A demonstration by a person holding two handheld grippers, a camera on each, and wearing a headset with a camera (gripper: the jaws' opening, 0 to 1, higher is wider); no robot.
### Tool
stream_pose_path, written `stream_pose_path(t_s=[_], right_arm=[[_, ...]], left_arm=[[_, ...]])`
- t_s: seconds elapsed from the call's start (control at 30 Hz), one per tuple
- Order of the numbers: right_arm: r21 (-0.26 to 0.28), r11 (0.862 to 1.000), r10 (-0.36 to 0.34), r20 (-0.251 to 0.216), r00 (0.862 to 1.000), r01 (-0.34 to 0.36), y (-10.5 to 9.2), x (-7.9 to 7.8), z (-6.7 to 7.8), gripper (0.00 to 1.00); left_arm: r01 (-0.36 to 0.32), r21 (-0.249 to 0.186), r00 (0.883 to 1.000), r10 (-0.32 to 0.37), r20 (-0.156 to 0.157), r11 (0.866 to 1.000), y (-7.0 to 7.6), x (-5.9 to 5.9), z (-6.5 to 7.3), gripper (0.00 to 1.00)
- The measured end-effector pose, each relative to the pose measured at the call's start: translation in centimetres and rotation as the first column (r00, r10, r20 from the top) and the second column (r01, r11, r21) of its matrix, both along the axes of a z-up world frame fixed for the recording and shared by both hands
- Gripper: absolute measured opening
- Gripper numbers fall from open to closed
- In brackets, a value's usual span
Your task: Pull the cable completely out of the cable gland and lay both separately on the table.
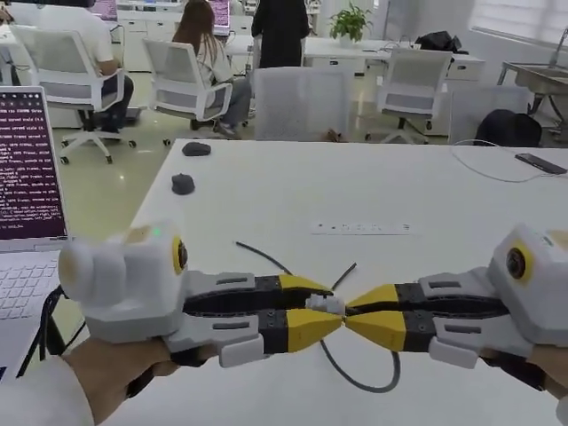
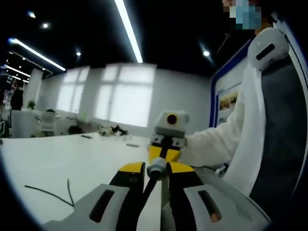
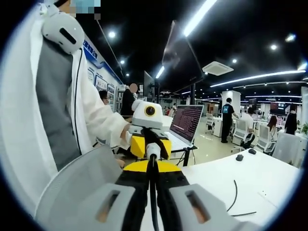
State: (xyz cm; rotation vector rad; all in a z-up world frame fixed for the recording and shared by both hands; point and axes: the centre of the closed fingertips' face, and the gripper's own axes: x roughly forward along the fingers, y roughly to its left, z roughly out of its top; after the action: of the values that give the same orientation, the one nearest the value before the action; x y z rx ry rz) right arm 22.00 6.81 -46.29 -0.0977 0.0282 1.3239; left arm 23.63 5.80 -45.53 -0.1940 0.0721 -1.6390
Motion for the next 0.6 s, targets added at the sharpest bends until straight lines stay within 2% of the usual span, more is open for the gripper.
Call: stream_pose_path(t_s=[0.07,0.37,0.4,0.6], right_arm=[[-0.003,1.000,-0.002,-0.002,1.000,0.002,-0.1,0.0,-0.1,0.02],[-0.010,1.000,-0.014,-0.016,1.000,0.014,-0.4,0.3,-0.6,0.02],[-0.018,1.000,-0.012,-0.015,1.000,0.011,-0.4,0.3,-0.7,0.02],[-0.093,0.996,0.016,-0.006,1.000,-0.017,-0.1,0.3,-2.1,0.02]], left_arm=[[0.015,0.007,1.000,-0.015,0.005,1.000,-0.3,-0.3,-0.1,0.17],[0.026,0.056,0.999,-0.023,-0.048,0.998,-0.4,-0.1,-0.7,0.16],[0.028,0.064,0.998,-0.024,-0.062,0.998,-0.4,-0.1,-0.8,0.16],[0.024,0.101,0.998,-0.017,-0.068,0.995,-0.2,-0.3,-1.7,0.15]])
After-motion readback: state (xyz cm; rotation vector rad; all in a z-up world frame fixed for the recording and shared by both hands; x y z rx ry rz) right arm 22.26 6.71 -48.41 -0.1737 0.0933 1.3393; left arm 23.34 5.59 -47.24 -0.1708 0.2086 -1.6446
